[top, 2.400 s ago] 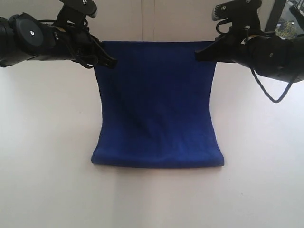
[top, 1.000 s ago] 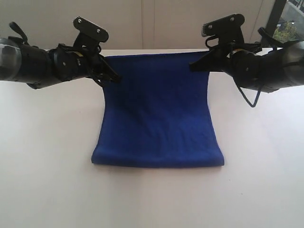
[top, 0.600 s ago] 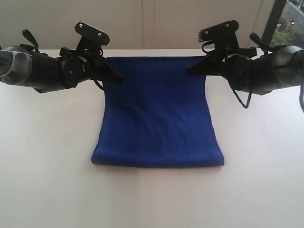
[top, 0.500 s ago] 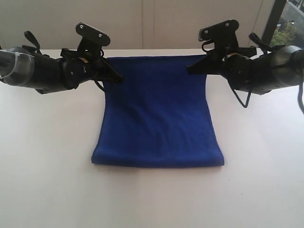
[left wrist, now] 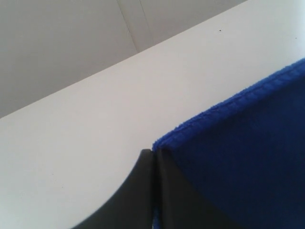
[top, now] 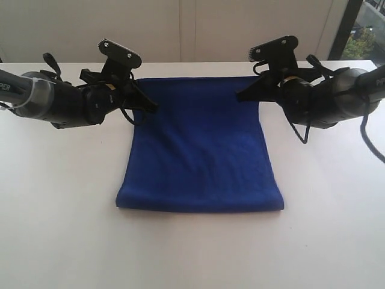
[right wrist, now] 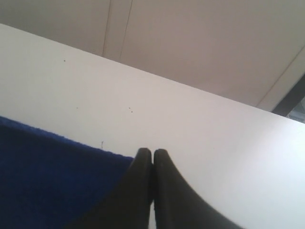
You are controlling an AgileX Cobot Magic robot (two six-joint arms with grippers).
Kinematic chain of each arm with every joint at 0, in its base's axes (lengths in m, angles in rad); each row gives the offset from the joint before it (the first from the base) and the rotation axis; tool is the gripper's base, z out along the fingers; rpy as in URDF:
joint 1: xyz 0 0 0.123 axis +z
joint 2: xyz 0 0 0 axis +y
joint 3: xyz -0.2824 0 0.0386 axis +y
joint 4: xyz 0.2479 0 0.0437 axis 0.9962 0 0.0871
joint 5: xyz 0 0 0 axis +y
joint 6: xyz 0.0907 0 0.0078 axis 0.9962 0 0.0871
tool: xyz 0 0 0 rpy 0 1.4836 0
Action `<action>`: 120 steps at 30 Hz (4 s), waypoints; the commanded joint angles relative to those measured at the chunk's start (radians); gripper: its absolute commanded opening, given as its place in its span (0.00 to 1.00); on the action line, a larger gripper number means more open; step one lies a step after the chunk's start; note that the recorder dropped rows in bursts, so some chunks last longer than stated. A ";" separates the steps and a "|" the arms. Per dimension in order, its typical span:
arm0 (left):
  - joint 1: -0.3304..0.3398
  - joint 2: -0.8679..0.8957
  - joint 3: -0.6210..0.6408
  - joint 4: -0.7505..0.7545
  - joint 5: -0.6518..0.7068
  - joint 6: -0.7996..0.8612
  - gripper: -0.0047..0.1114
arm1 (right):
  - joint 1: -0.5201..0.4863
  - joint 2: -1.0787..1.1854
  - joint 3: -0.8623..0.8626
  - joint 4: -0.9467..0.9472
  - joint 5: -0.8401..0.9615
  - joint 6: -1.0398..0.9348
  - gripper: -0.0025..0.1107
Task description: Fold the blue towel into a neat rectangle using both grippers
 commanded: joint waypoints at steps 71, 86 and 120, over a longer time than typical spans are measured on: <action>0.201 0.258 -0.698 -0.568 1.037 0.302 0.04 | -0.164 0.181 -0.510 0.080 0.909 0.052 0.02; 0.201 0.314 -0.700 -0.642 1.024 0.363 0.04 | -0.162 0.163 -0.510 0.067 1.117 0.040 0.02; 0.164 0.272 -0.700 -0.625 0.979 0.646 0.42 | -0.115 0.201 -0.510 0.051 1.194 0.021 0.02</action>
